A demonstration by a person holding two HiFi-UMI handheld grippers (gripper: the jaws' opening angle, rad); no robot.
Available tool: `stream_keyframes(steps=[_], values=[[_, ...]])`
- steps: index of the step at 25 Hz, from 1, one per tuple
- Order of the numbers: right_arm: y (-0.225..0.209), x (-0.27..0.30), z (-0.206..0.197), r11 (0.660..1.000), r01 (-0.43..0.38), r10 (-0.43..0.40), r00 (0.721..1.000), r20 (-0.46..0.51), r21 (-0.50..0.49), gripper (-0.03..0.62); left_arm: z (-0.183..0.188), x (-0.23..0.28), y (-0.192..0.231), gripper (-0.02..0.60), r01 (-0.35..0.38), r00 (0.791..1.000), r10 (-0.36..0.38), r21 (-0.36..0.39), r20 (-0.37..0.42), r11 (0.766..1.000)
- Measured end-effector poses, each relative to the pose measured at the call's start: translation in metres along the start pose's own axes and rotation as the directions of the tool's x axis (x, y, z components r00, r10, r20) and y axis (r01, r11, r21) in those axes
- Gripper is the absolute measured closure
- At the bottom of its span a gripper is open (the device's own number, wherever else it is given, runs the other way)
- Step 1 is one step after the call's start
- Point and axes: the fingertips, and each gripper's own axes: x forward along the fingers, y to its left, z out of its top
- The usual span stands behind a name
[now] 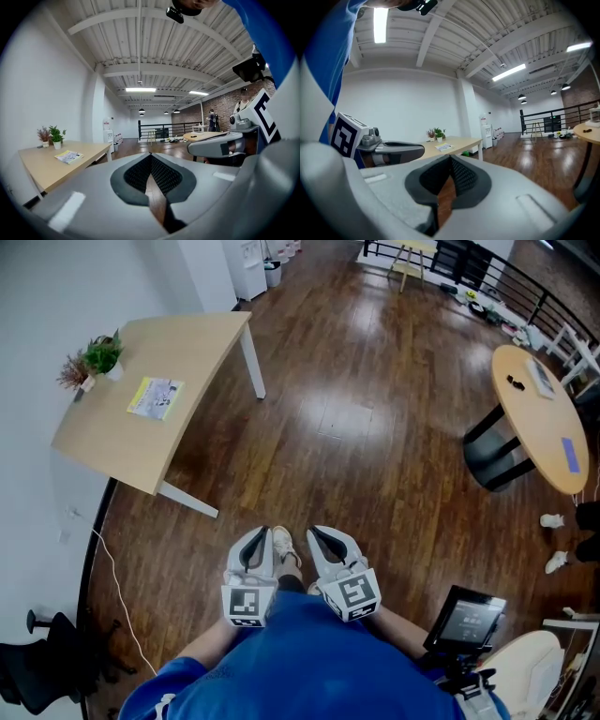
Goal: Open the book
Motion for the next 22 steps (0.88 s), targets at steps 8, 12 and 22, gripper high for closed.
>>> stream_keyframes(steps=[8,12,22], values=[[-0.04,0.071,0.019,1.0,0.02,-0.02,1.0,-0.014,0.004,0.591,0.006,0.073,0.045,0.574,0.022,1.0,-0.022,-0.018,0.0,1.0],[-0.058,0.113,0.035,1.0,0.013,-0.014,1.0,-0.016,-0.024,0.591,0.018,0.112,0.075,0.574,0.035,0.999,-0.035,-0.017,0.008,0.999],[-0.096,0.243,0.064,0.998,0.044,-0.044,0.999,-0.001,-0.044,0.591,0.022,0.209,0.172,0.574,0.068,0.997,-0.067,-0.016,0.024,0.998]])
